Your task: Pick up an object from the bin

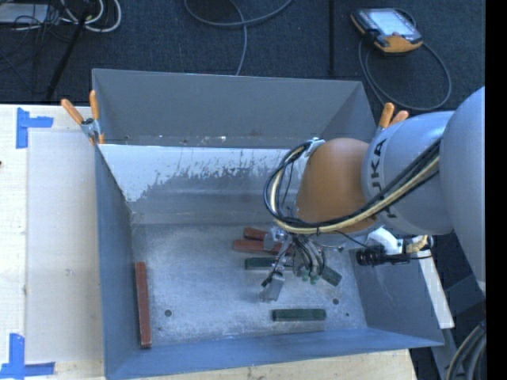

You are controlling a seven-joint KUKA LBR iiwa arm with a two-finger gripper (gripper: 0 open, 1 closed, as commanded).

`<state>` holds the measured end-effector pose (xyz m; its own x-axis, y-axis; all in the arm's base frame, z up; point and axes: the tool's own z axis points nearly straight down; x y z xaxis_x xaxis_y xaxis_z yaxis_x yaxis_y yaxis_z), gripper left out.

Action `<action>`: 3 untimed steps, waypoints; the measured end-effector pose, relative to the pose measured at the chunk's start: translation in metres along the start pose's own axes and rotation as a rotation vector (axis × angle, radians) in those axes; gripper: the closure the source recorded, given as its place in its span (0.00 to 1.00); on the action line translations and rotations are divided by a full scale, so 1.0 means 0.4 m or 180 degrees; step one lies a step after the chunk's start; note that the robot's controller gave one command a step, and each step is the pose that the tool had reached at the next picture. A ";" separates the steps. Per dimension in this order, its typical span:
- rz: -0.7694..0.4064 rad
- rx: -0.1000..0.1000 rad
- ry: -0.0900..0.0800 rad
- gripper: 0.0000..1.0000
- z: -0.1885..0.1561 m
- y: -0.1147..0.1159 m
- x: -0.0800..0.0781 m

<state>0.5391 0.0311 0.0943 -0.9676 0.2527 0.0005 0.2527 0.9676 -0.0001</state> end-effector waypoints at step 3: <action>0.0780 -0.0014 -0.0040 1.00 0.051 0.095 -0.078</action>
Offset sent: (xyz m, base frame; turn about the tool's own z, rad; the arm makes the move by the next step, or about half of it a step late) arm 0.0000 0.0000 0.0000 0.0000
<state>0.5791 0.0599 0.0738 -0.8773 0.4797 -0.0114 0.4797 0.8774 0.0056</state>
